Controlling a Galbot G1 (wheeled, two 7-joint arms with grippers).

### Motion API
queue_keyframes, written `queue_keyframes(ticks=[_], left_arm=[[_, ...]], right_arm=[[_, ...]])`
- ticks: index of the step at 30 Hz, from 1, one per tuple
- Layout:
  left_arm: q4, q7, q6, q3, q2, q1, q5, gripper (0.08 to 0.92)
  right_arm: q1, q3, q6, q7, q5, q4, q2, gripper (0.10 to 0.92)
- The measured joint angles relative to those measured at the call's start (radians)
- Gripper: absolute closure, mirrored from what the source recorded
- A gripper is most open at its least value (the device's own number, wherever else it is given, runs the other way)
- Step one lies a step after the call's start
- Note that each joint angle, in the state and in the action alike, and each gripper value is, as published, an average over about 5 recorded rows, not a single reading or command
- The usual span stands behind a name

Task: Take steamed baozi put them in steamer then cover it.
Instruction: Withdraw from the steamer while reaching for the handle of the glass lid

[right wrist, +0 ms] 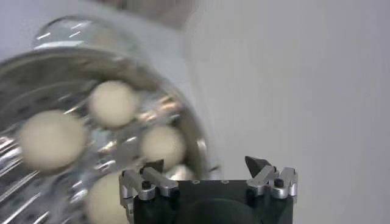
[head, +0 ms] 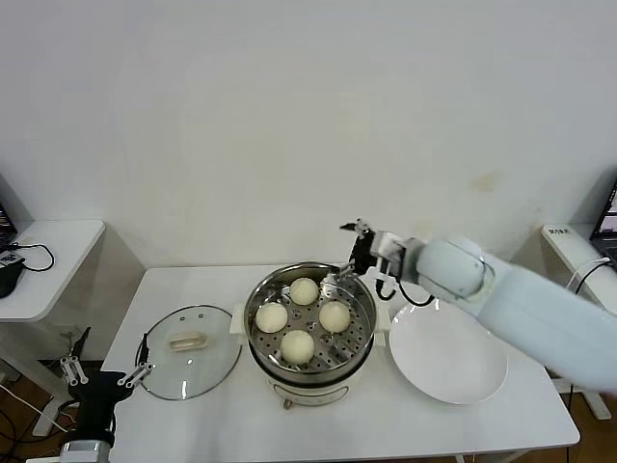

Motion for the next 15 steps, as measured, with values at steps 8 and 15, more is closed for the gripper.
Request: queue_keyframes(ticks=[8,15], left_arm=[[0.045,-0.001,-0.026,0.014,0.005,-0.025,0.028,0.177],[0.100,-0.023,-0.057,0.026,0.022,-0.054,0.115,0.177]], right_arm=[[-0.477,0.513,0.206,0.091,-0.144,0.053,0.165,0.203],[-0.806,0.911,0.338,0.082,-0.200,0.087,0.385,0.202]])
